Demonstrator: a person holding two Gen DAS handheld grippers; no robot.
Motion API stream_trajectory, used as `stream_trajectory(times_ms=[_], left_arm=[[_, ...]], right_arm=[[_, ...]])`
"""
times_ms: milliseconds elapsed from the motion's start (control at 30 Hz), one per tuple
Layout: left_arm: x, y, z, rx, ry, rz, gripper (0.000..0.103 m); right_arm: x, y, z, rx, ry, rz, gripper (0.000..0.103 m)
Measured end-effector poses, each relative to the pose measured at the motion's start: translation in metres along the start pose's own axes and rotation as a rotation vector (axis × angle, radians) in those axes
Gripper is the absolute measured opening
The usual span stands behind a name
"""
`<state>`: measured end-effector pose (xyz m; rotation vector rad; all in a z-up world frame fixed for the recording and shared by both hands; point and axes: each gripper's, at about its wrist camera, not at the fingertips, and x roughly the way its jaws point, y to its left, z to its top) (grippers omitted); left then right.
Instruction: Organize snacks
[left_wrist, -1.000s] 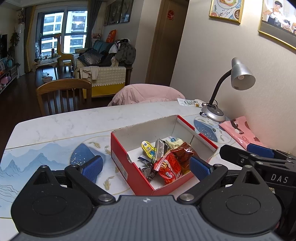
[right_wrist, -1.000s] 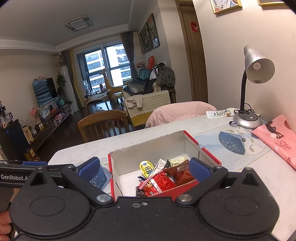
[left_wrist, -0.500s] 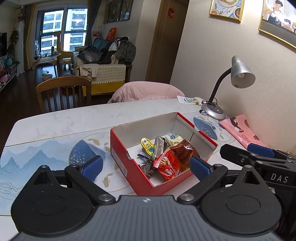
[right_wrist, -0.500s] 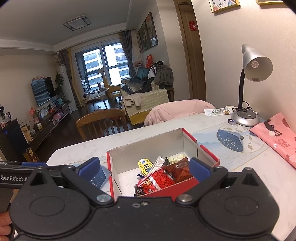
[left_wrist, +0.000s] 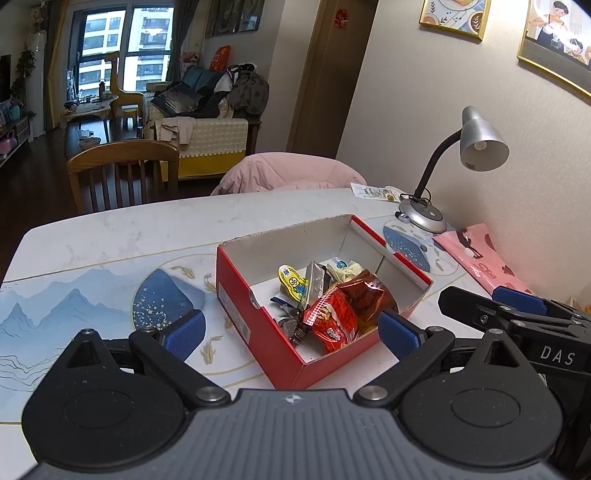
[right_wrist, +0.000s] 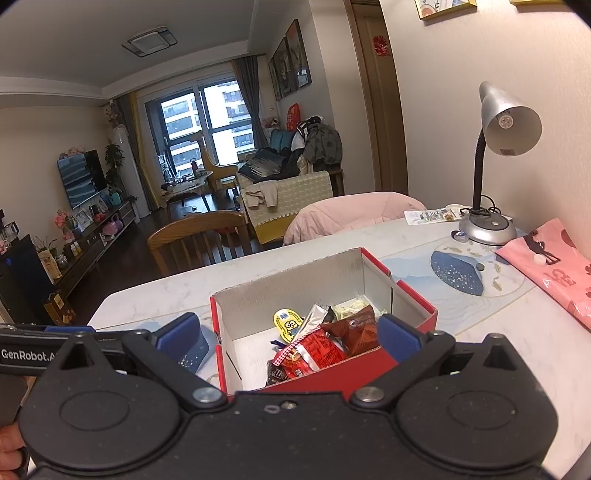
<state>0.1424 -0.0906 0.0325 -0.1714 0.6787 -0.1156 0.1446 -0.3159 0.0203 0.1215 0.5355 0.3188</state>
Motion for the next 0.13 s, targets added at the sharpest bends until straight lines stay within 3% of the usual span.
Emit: stream_trajectory(times_ms=[133], left_arm=[[-0.0012, 0.002, -0.0005, 0.005, 0.004, -0.007, 0.101]], right_arm=[[-0.0015, 0.0044, -0.003, 0.01, -0.001, -0.008, 0.103]])
